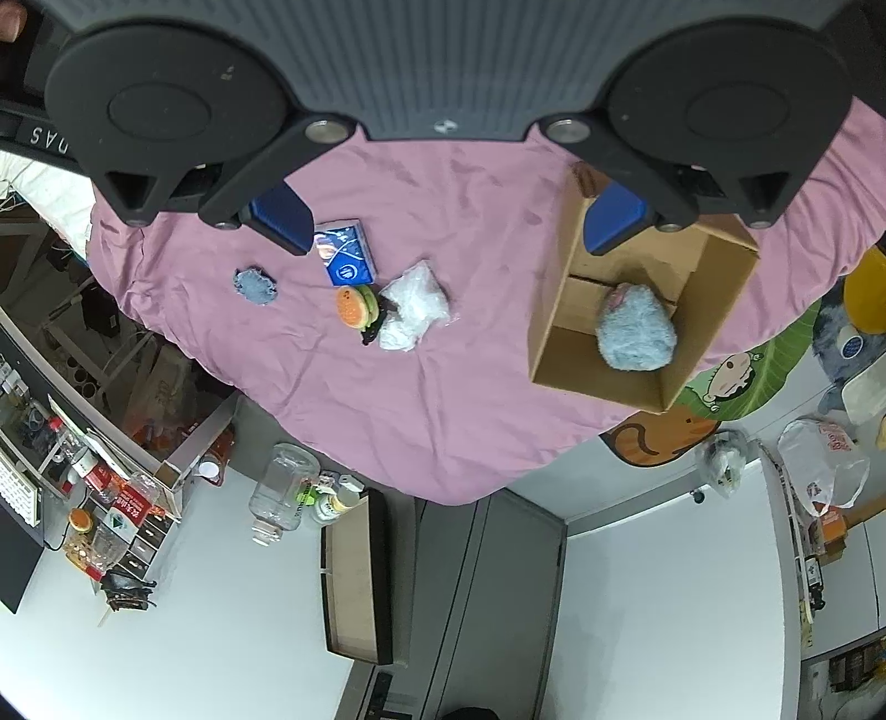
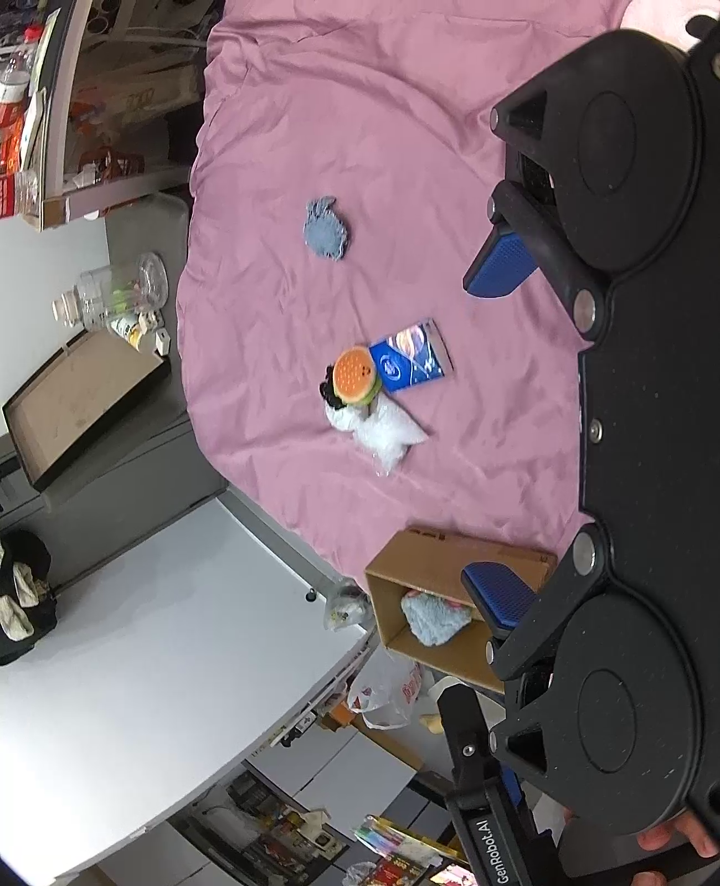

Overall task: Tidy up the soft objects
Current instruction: 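Reach the right tool to the blue denim plush and grasp it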

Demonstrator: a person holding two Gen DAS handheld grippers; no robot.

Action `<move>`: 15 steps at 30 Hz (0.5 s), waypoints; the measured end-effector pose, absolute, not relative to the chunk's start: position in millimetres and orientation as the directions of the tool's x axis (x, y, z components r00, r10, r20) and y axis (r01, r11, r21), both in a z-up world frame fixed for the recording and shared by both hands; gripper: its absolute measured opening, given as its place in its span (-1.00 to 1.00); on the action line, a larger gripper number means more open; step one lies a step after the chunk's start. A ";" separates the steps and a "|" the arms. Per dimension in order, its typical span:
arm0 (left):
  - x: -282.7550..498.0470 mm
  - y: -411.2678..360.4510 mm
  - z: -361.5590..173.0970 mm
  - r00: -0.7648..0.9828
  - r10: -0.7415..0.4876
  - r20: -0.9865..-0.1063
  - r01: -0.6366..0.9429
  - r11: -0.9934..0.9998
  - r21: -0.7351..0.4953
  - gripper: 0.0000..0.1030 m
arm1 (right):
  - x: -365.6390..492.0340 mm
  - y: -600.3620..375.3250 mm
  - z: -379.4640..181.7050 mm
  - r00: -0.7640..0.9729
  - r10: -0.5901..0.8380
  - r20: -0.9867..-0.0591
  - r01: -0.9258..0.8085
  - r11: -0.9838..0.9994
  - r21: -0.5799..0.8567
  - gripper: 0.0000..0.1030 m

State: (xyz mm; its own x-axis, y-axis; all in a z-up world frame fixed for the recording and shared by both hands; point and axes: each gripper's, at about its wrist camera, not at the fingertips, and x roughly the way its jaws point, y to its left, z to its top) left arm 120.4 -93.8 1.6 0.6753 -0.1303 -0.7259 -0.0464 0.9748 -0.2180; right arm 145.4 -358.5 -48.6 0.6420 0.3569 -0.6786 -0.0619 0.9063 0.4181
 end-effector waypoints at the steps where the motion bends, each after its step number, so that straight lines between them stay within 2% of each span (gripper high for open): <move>1: 121.3 -96.0 1.0 0.677 -0.134 -0.724 -0.044 0.974 -0.221 1.00 | 145.6 -360.9 -49.9 0.643 0.354 -0.679 -0.058 0.907 0.418 1.00; 15: 149.6 -140.6 -18.2 0.678 -0.157 -0.718 -0.002 0.976 -0.216 0.95 | 167.8 -410.2 -70.1 0.690 0.292 -0.662 0.041 0.898 0.439 0.95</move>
